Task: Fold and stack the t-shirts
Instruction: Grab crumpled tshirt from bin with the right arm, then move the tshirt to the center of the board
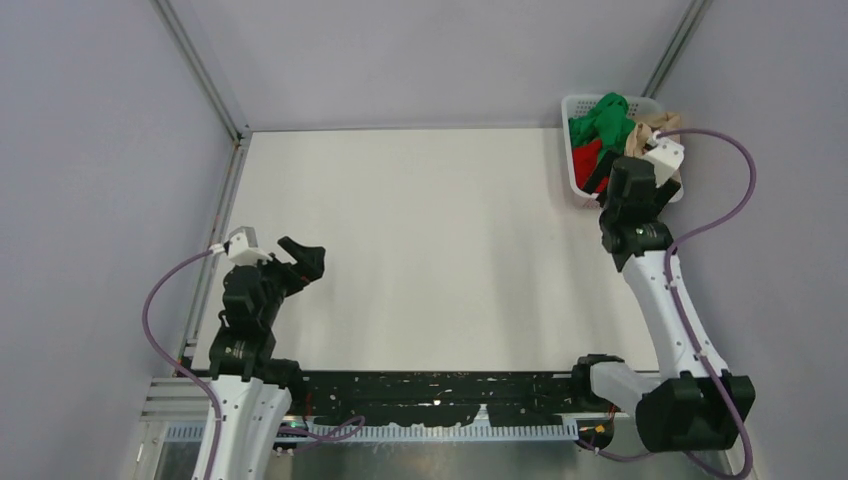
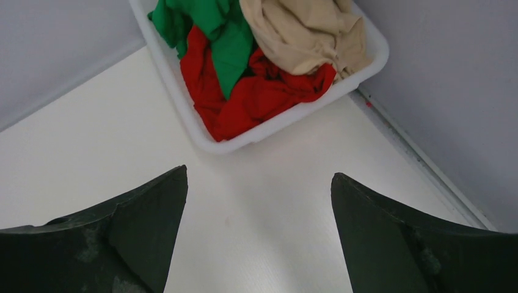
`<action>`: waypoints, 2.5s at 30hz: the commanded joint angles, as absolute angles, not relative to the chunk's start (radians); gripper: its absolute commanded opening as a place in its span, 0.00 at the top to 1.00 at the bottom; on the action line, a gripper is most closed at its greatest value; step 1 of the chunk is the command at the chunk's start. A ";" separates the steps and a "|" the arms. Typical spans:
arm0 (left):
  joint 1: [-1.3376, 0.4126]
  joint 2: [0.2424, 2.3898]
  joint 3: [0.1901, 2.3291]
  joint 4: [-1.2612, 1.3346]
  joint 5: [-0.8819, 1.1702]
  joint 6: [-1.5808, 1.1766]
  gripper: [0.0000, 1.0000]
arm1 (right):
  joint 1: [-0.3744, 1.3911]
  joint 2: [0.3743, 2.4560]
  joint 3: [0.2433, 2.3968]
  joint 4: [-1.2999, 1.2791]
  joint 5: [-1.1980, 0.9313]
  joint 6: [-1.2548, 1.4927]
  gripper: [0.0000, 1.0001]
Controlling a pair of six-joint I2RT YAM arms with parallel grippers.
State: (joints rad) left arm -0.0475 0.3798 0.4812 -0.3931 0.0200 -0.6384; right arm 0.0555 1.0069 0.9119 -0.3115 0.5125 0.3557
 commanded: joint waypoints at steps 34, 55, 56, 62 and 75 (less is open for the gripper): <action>-0.049 0.596 0.473 -0.173 0.072 -0.613 0.01 | -0.284 2.060 2.274 -0.330 0.431 0.173 0.95; -0.048 0.579 0.471 -0.172 0.099 -0.617 0.01 | -0.220 1.625 2.241 0.053 -0.039 0.328 0.95; -0.048 0.578 0.473 -0.175 0.102 -0.617 0.01 | -0.196 1.616 2.256 0.022 -0.066 0.310 0.95; -0.048 0.557 0.471 -0.188 0.106 -0.622 0.01 | 0.162 1.550 2.316 -0.081 -0.018 0.055 0.95; -0.048 0.405 0.550 -0.444 -0.081 -0.639 0.01 | 0.565 1.509 2.123 -0.117 -0.167 0.274 0.95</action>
